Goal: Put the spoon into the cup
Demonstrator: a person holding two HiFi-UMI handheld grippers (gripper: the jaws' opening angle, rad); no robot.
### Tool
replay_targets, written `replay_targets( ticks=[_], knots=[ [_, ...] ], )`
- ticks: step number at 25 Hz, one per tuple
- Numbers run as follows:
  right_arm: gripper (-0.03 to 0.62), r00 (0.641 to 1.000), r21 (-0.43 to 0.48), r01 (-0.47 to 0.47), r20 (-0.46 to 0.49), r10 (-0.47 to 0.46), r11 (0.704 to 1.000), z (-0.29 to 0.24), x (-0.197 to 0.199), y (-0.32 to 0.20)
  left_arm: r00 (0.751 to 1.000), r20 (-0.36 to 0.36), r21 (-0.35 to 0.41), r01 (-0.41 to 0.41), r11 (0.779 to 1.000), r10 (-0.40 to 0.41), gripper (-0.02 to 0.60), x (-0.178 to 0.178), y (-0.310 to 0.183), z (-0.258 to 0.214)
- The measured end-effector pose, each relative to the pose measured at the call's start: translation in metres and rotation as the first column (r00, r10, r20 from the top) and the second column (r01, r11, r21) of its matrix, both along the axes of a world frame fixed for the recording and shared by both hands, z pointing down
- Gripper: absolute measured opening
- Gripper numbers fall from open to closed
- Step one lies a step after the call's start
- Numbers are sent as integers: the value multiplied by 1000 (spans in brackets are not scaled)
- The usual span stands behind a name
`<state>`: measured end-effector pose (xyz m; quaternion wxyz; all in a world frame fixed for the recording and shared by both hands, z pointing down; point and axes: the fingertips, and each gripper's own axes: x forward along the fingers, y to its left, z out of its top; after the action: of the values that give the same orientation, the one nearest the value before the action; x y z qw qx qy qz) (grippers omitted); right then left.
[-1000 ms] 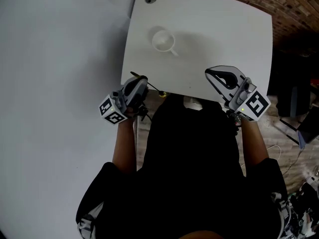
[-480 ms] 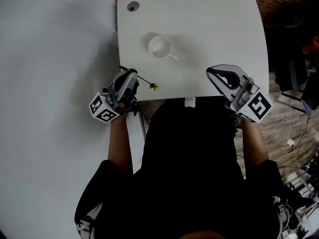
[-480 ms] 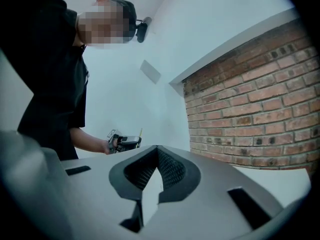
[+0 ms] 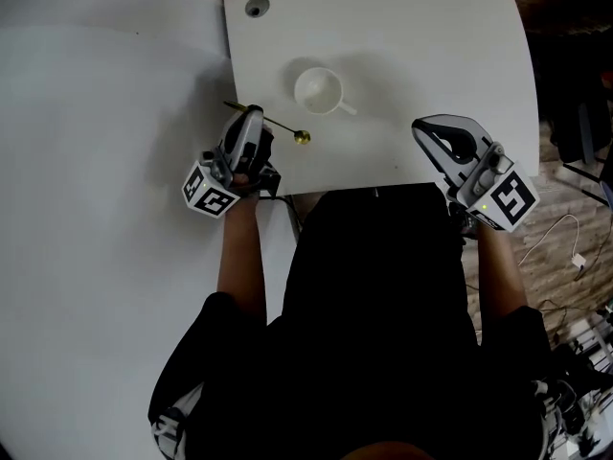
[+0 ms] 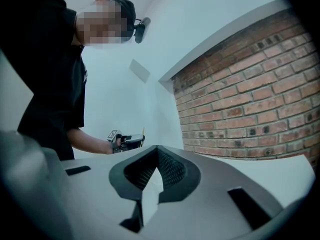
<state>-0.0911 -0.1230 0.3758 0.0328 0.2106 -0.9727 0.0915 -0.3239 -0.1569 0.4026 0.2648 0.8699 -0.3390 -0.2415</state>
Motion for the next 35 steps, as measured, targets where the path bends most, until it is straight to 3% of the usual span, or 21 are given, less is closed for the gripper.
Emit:
replay_targets(
  ticks=[7, 18, 26, 35],
  knots=[
    [6, 1000, -1, 7, 17, -7, 1000, -2, -15, -9, 997, 7, 13, 73, 997, -73, 15, -4, -28, 6],
    [6, 1000, -69, 7, -1, -7, 998, 21, -27, -23, 992, 65, -22, 107, 994, -105, 15, -5, -69, 49],
    [6, 1000, -93, -11, -26, 8, 996, 33, -29, -24, 993, 57, -40, 110, 993, -108, 15, 4, -74, 72],
    [6, 999, -97, -31, -35, 28, 995, 33, -19, -21, 989, 107, -28, 103, 994, -99, 15, 25, -68, 86]
  ],
)
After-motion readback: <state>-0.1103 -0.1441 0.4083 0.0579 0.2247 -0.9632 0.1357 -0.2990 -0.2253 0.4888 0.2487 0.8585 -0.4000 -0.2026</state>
